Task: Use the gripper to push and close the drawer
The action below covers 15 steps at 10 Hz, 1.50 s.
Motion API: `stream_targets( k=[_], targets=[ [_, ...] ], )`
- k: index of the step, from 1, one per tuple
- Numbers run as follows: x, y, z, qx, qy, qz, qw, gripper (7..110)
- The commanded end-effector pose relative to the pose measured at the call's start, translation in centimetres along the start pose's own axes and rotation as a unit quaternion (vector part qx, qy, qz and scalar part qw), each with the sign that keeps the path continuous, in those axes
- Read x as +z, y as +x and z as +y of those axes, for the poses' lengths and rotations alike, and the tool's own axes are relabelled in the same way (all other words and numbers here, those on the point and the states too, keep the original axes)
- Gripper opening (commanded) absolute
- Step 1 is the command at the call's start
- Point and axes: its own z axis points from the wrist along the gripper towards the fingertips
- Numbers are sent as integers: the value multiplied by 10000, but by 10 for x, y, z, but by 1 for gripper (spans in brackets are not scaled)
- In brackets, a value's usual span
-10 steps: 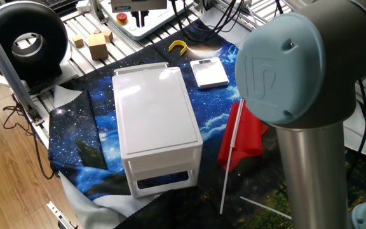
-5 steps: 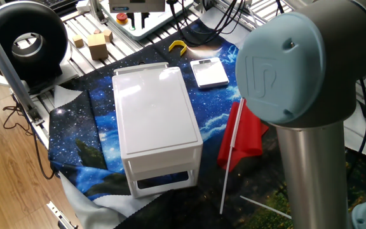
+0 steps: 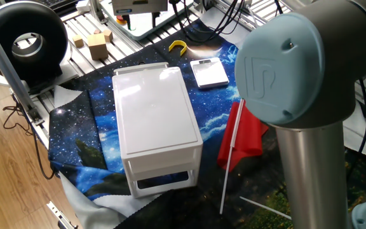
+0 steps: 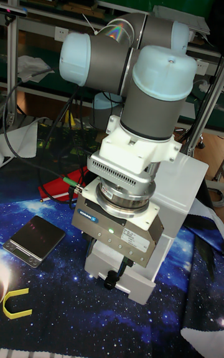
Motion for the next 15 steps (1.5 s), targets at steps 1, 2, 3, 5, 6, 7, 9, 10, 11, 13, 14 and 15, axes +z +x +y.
stream_targets(
  k=[1, 2, 3, 5, 6, 7, 9, 10, 11, 13, 14, 15],
  targets=[
    [10, -7, 15, 15, -212, -119, 9997, 66],
    [13, -5, 21, 66, -300, -89, 9995, 88],
    [14, -5, 22, 76, -309, -75, 9995, 88],
    [17, -3, 25, 120, -336, -42, 9994, 88],
    [21, -1, 29, 177, -406, -11, 9990, 88],
    [26, 1, 30, 192, -402, -3, 9990, 88],
    [34, 2, 27, 183, -349, -33, 9992, 88],
    [36, 2, 25, 180, -337, -57, 9993, 88],
    [40, -1, 20, 119, -320, -155, 9993, 88],
    [51, 1, 17, 91, -370, -233, 9990, 88],
    [54, 2, 15, 88, -371, -267, 9989, 88],
    [55, 3, 16, 90, -382, -271, 9989, 88]
  ],
)
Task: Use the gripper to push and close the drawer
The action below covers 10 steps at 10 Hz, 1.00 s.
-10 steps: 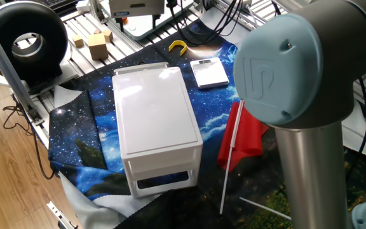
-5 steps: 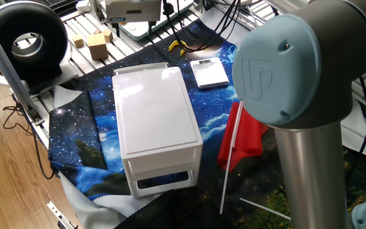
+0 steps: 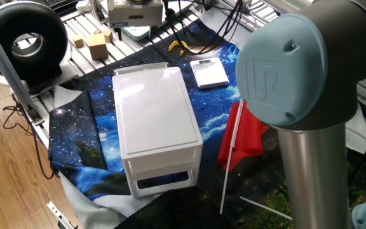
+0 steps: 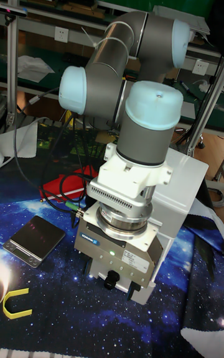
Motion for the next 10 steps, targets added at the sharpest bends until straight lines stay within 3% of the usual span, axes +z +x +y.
stream_targets(
  k=[1, 5, 7, 10],
  targets=[
    [10, 5, 2, 25, -83, -59, 9999, 88],
    [27, 23, 9, -37, 100, -195, 9998, 88],
    [29, 28, -2, -135, 411, -224, 9988, 88],
    [32, 37, 1, -136, 424, -169, 9989, 88]
  ],
)
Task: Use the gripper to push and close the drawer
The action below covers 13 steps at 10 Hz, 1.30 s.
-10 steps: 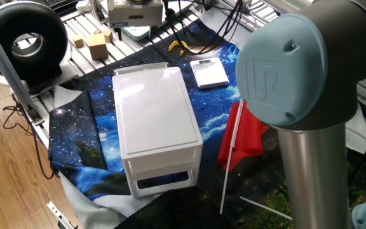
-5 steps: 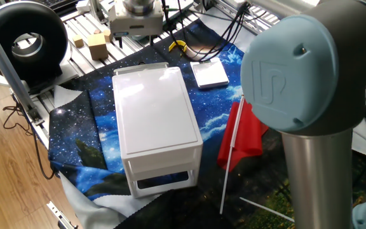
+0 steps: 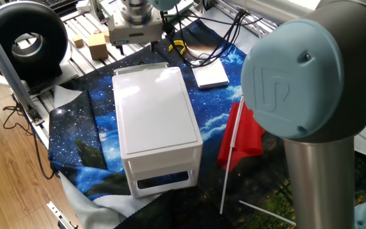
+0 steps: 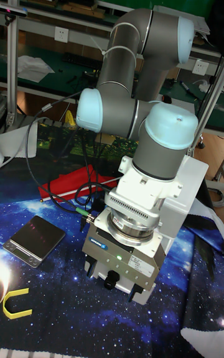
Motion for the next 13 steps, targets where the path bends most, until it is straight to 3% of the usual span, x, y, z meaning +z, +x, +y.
stream_targets(
  k=[1, 3, 7, 11, 12, 13],
  targets=[
    [4, 13, 3, 46, 57, 45, 10000, 88],
    [7, 22, 6, 157, -94, 162, 9997, 88],
    [7, 41, 8, 356, -133, 531, 9979, 88],
    [3, 63, 2, 450, 18, 934, 9946, 88],
    [0, 70, 1, 489, 21, 1128, 9924, 66],
    [-5, 78, 3, 530, -32, 1346, 9895, 66]
  ],
)
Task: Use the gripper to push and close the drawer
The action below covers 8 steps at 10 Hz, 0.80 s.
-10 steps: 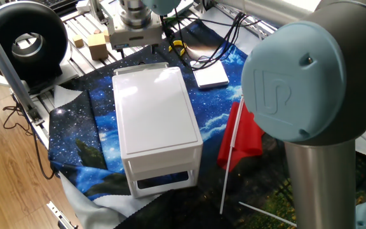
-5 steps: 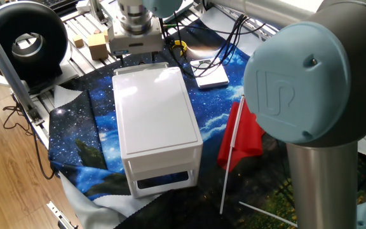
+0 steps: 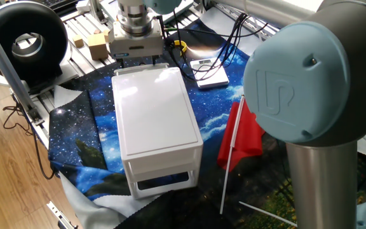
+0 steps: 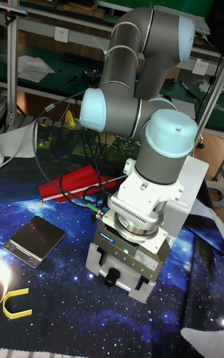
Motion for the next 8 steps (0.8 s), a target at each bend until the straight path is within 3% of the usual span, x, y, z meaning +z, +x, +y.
stream_targets(
  k=[1, 5, 8],
  targets=[
    [-11, 28, 2, 175, -99, 668, 9976, 66],
    [-16, 31, 5, 202, -156, 761, 9968, 66],
    [-23, 49, 6, 269, -109, 1028, 9943, 66]
  ],
)
